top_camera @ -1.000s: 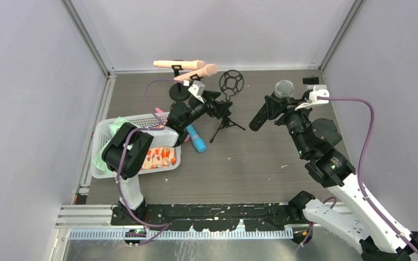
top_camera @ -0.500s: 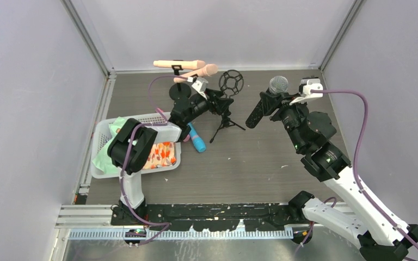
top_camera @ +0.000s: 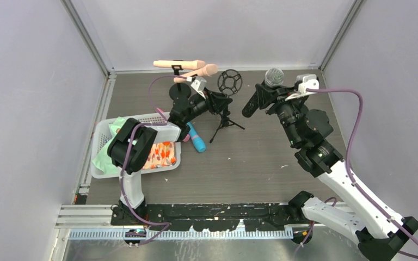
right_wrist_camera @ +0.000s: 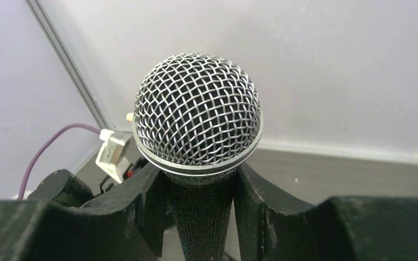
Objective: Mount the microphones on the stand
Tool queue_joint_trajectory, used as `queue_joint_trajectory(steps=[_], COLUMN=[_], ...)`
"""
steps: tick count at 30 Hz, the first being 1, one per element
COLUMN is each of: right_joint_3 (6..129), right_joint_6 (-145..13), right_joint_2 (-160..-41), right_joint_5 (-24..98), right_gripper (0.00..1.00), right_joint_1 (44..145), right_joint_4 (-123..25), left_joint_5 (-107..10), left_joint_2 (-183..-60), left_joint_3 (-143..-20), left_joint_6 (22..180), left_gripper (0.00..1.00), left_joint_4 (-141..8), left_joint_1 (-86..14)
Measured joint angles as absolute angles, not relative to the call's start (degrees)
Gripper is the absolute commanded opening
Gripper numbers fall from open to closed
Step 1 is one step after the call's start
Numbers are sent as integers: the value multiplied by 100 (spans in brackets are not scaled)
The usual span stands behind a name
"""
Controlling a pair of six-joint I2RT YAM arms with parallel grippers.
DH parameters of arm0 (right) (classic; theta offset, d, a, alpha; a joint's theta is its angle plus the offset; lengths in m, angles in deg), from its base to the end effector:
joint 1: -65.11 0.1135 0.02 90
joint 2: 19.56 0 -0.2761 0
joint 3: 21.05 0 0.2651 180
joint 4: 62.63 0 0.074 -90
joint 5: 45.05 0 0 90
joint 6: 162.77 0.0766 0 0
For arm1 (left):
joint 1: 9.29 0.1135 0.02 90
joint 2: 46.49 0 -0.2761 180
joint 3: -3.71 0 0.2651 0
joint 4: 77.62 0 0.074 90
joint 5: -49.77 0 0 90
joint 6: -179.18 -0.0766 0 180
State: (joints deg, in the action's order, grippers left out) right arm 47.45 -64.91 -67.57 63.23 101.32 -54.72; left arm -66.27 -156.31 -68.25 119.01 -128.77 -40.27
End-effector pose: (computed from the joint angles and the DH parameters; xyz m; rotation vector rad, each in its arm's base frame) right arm 0.1972 0.1146 0.4435 -0.0678 1.3738 0.4302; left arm 0.3787 -0.2666 0.2434 0.4257 1.4042 -1.1817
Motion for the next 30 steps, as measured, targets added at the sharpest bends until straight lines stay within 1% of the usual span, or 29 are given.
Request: queue_joint_trajectory(steps=[5, 10, 16, 23, 30], right_joint_3=[4690, 4760, 5335, 5986, 6137], right_joint_6=[-7134, -7689, -8133, -8325, -8517], right_joint_2=[-7255, -8029, -8899, -9401, -9701], right_joint_5=[5982, 5573, 5071, 4716, 4633], right_gripper=[1, 1, 1, 1, 1], right_joint_1=[10132, 10132, 10132, 10132, 10132], right_joint_4=[-6553, -7220, -7535, -7817, -7900], left_joint_5=[-6529, -6341, -6230, -6232, -6282], left_joint_2=[-15631, -15624, -15563, -15528, -15513], left_joint_3=[-6682, -6523, -6422, -6383, -6379], left_joint_6=[12052, 12139, 12176, 12178, 12178], left_gripper=[1, 1, 1, 1, 1], left_joint_4=[-13109, -13362, -13404, -13397, -13388], left_joint_1=[-4029, -4038, -4069, -4080, -4084])
